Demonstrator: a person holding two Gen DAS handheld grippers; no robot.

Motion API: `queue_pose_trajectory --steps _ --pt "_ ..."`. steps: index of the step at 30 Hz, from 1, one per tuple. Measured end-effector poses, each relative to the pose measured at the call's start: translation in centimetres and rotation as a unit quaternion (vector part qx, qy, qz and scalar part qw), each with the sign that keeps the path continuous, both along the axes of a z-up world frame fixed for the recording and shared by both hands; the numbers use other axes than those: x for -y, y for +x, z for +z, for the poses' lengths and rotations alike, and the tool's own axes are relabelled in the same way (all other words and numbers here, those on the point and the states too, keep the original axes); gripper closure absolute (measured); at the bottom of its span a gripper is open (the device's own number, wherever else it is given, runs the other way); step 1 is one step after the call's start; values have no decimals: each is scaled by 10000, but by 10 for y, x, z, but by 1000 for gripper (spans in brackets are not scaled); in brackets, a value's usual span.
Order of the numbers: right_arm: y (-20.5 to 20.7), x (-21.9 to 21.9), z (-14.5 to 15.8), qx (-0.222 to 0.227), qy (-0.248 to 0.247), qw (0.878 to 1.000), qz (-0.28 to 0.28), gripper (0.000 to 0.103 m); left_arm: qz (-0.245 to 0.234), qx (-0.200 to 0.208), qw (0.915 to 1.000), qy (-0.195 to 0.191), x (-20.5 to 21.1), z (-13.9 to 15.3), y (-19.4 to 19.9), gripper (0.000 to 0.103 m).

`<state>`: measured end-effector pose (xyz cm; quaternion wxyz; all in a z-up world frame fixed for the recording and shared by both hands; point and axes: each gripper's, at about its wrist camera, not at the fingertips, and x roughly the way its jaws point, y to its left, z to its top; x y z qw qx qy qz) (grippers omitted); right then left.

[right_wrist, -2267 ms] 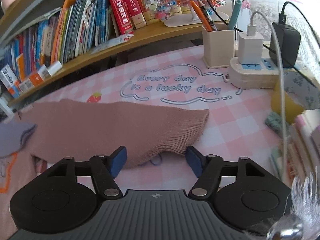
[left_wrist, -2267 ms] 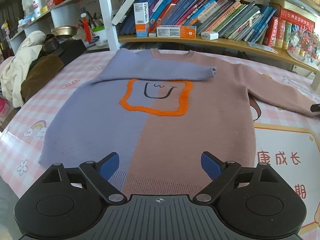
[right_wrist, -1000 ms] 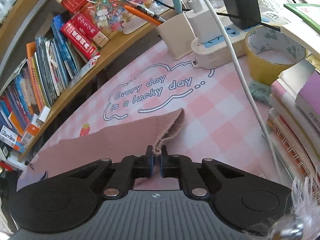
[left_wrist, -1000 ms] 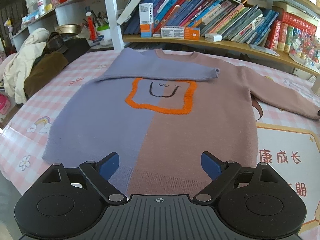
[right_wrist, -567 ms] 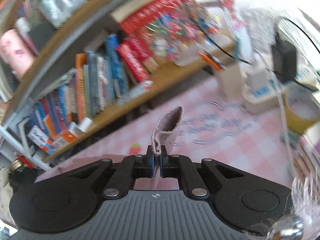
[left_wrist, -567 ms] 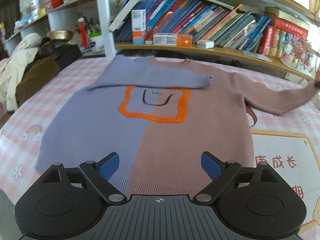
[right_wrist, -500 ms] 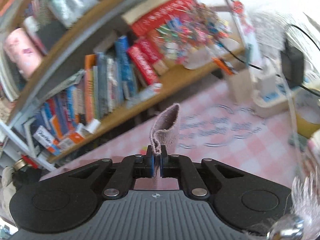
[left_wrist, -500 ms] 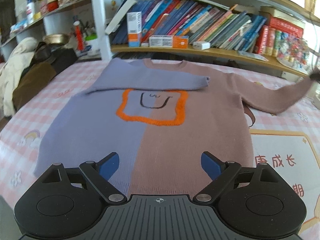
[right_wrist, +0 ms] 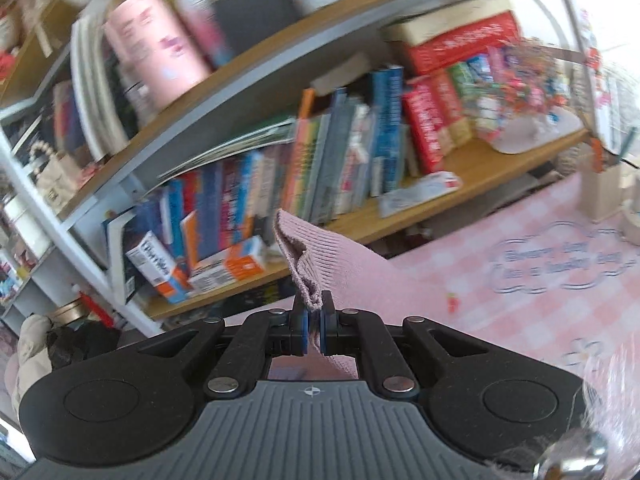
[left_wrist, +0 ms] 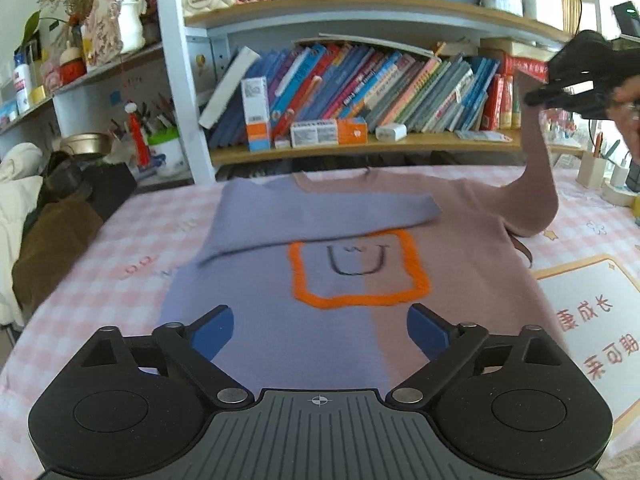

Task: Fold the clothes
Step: 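Lift the pink sleeve with the right gripper and carry it across the body, then lay the pink sleeve over the lavender sleeve and open the right gripper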

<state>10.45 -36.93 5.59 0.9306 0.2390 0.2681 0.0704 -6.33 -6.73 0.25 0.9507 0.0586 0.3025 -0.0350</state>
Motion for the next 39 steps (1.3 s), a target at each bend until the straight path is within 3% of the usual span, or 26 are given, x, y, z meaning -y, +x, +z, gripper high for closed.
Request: queue_pose_trajectory --steps 11,18,34,36,37,38,39 --pt "31 -149 16 113 -419 9975 565 98 34 176 9998 -37 -76 6 1 7" --pt "54 -223 -3 2 -692 9944 797 98 -92 130 9999 52 -101 8 -5 7" --pt "78 -279 -63 -770 -1104 9823 1303 97 -11 -14 10000 93 -130 3 -7 7" --pt "80 -284 -70 -859 -1144 9801 1374 92 -39 -31 9999 101 -129 2 -6 7" --pt "79 -286 -70 -861 -1119 9789 1474 80 -58 -30 9999 106 -128 2 -6 7" --pt "76 -286 -68 -827 -1060 9784 1568 61 -76 -21 9999 108 -128 2 -6 7" --pt "73 -285 -66 -763 -998 9782 1652 56 -91 -13 9999 107 -127 2 -5 7"
